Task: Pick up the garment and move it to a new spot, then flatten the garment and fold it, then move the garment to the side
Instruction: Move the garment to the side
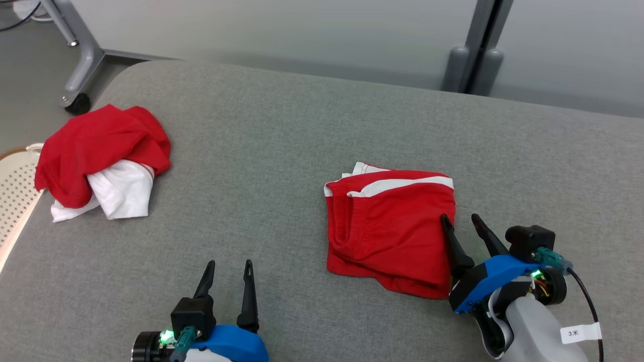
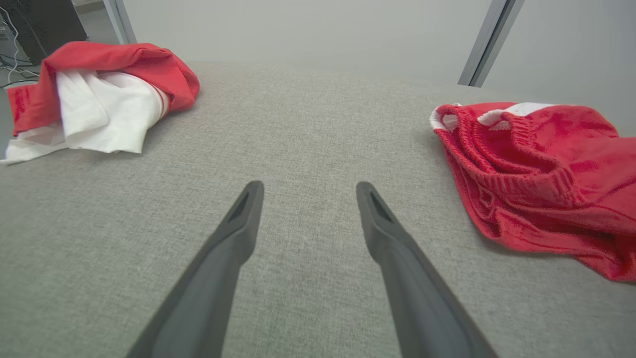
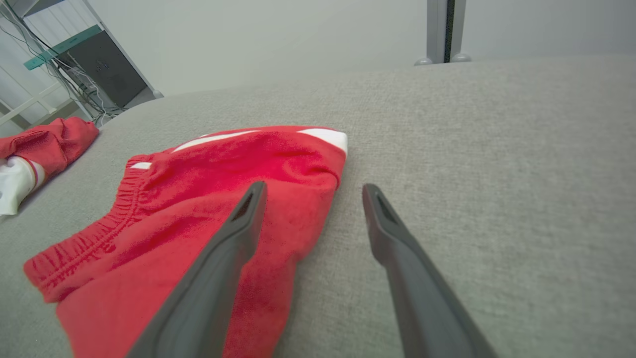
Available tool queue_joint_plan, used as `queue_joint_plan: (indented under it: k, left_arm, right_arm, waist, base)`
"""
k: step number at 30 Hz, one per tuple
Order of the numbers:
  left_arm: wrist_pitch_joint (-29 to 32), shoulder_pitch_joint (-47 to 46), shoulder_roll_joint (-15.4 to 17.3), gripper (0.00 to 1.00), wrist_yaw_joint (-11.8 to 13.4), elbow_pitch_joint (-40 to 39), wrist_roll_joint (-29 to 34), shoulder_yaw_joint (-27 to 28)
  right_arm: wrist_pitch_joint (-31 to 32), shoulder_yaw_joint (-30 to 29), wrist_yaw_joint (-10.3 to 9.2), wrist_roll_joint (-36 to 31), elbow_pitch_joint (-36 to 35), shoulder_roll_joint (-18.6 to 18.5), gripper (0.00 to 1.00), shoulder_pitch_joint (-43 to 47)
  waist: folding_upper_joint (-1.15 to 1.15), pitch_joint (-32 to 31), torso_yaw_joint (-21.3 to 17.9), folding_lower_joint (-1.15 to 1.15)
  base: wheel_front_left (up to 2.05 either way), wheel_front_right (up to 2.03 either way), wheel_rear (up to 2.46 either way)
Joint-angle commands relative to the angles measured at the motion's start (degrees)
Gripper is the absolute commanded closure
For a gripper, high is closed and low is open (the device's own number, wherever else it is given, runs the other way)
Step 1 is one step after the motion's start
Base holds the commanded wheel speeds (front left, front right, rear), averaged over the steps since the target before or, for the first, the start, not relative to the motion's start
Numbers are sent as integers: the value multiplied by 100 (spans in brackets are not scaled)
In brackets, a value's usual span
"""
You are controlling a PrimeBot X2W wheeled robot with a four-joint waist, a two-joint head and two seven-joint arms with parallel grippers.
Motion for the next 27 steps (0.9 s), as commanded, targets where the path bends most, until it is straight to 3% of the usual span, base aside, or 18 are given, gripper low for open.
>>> queue_joint_plan:
  k: [1, 2, 4, 5, 6, 11, 15, 27]
  left_arm:
    - [-16, -82, -8, 0, 21, -43, -29, 8]
    - [-16, -81, -8, 0, 26, -50, -36, -4]
    - [-16, -110, -8, 0, 26, -71, -42, -34]
    - [-16, -131, -8, 0, 33, -89, -54, -55]
    - [-16, -146, -7, 0, 45, -107, -70, -71]
    - [-16, -191, -8, 0, 106, -178, -119, -137]
    - [-16, -214, -8, 0, 59, -159, -79, -157]
    - [-16, -661, -6, 0, -106, -58, -10, -491]
  right_arm:
    - [-19, -5, 1, -9, 53, -22, 0, -90]
    - [-18, -19, 1, 41, 197, -23, 0, -113]
    - [-18, -42, 1, 24, 404, -23, 26, -216]
    - [-18, -47, 1, 94, 488, -23, 60, -246]
    - [-17, -51, 2, 100, 549, -23, 100, -267]
    - [-7, -114, 1, 95, 360, -18, 100, -276]
    - [-14, -120, 1, 12, 23, -36, 100, -248]
    - [-19, 381, 1, 110, -433, -22, 100, -128]
  waist:
    - [-1, 207, 212, -1]
    - [-1, 241, 252, -1]
    - [-1, 306, 309, -1]
    - [-1, 344, 328, -1]
    - [-1, 369, 334, -1]
    - [-1, 431, 198, -1]
    - [-1, 334, -184, -1]
    - [-1, 127, -2406, -1]
  base:
    - [0, 0, 0]
    - [0, 0, 0]
    - [0, 0, 0]
    - [0, 0, 0]
    - [0, 0, 0]
    - [0, 0, 0]
    - [0, 0, 0]
    - [0, 0, 0]
